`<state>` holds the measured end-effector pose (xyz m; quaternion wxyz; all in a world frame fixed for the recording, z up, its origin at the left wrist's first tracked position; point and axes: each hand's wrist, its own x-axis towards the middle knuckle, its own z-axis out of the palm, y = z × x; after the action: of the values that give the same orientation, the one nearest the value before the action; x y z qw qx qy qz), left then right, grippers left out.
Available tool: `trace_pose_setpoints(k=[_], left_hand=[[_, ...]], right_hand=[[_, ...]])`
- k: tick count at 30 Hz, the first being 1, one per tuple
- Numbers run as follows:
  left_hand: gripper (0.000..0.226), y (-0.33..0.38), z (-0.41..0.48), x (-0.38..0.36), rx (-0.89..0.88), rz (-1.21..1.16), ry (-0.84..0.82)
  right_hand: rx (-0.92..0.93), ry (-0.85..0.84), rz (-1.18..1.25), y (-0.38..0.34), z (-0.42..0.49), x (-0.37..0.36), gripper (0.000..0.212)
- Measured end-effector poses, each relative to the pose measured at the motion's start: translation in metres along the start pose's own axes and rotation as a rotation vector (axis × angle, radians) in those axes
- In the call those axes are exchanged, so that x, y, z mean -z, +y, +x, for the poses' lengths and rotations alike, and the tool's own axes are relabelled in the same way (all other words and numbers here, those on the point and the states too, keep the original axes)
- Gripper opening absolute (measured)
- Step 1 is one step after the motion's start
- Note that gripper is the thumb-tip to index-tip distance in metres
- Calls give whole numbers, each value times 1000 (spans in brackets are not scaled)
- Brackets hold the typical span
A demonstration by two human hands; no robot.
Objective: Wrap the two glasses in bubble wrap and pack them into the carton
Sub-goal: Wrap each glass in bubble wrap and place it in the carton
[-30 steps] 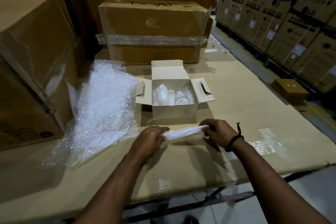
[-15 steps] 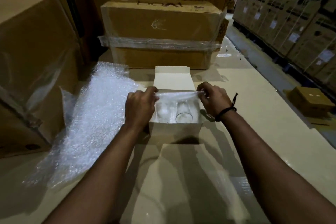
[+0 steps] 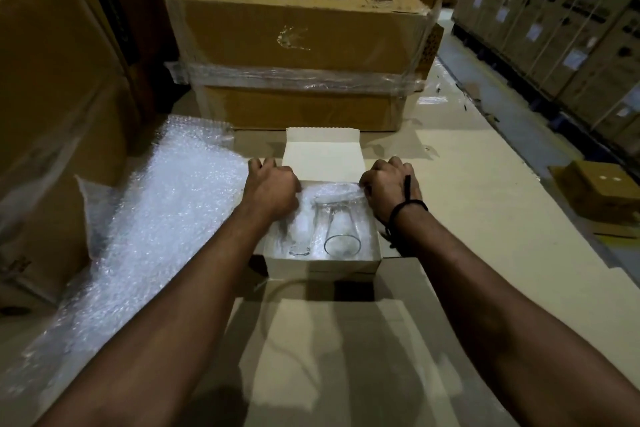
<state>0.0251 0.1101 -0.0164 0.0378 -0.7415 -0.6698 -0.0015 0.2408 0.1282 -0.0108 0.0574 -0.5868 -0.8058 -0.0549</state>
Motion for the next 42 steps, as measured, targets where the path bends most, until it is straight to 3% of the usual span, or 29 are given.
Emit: trace_pose_setpoints(k=[3,6,11,14,19,25,30,35,42], left_hand=[[42,-5,-2,7,10,-79,42],[47,-6,-6,11,-50,-226,59],[46,9,-2,11,-159,-169,-161],[48,12,-4,15,-136,-199,-172],[46,-15,-16,14,-44,-164,36],[49,-20,-17,8,-68,-24,-177],[51,-10,-12,12,-51,-27,-296],[49,-11,-13,10,-74,-120,-138],[52,0,-8,4,-33,-131,-317]], right_hand=[[14,-41,-8,4,5,4,27],[47,-13,156,0,6,13,43],[96,-405,124,-31,11,6,47],[67,-498,111,-35,15,-4,43],[77,-330,71,-25,17,14,48],[143,-462,-416,-26,14,6,41],[104,-505,-375,-24,14,7,37],[85,-512,-366,-16,9,19,45],[94,-611,-306,-22,7,13,53]])
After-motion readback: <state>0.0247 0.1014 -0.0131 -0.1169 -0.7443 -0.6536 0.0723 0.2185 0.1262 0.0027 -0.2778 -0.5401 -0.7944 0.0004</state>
